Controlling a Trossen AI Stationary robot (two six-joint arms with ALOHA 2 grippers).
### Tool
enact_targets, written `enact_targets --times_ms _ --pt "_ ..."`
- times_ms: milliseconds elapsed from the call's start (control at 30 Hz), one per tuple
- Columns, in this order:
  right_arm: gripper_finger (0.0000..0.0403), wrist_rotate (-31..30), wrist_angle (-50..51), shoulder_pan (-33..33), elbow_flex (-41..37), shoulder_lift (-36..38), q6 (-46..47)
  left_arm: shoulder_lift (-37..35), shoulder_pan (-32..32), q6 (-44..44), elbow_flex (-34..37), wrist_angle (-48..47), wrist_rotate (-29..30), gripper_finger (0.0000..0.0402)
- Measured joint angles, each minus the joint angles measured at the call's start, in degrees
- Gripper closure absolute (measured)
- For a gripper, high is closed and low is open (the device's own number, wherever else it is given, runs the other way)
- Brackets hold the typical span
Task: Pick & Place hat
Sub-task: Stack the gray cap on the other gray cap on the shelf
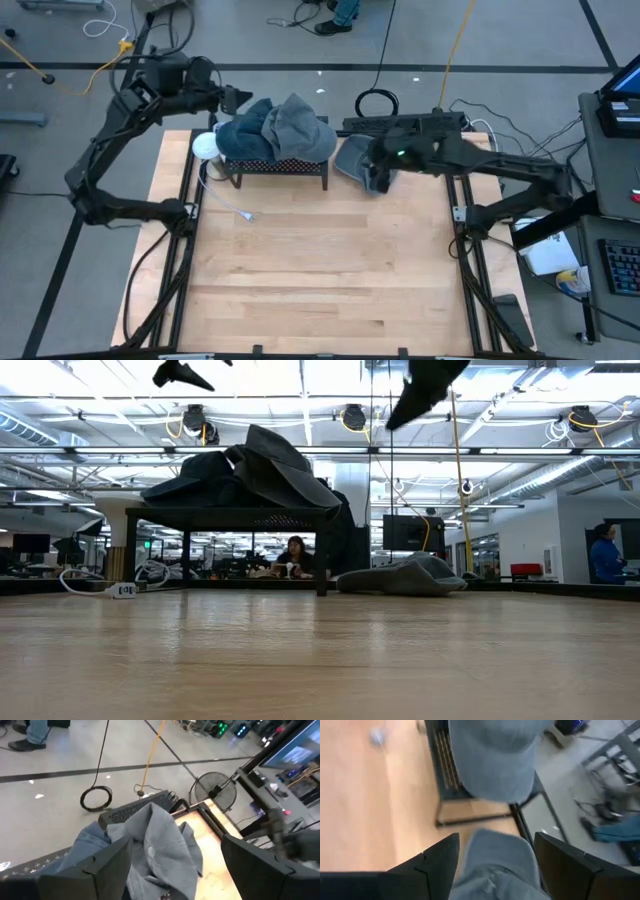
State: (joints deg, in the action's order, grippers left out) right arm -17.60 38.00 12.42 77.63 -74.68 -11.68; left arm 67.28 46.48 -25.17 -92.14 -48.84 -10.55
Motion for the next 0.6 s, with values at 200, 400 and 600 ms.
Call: enact_targets --times_ms 200,400,600 --pt "0.0149 -7.9 -11.8 -2.6 -9.8 -2.9 -7.7 -1.0 0.0 -0.8 0.0 1.3 -2.5 0.0087" --pt "0.0149 -12.3 -29.0 -6.2 -24.0 -3.1 -8.9 -1.0 0.0 -2.4 0.0 3.4 -6.5 0.0076" --pt "0.0149 -12.7 -43.9 -7.6 -35.2 -3.9 -9.6 -1.0 0.0 -3.6 0.0 3.4 -6.5 0.0086"
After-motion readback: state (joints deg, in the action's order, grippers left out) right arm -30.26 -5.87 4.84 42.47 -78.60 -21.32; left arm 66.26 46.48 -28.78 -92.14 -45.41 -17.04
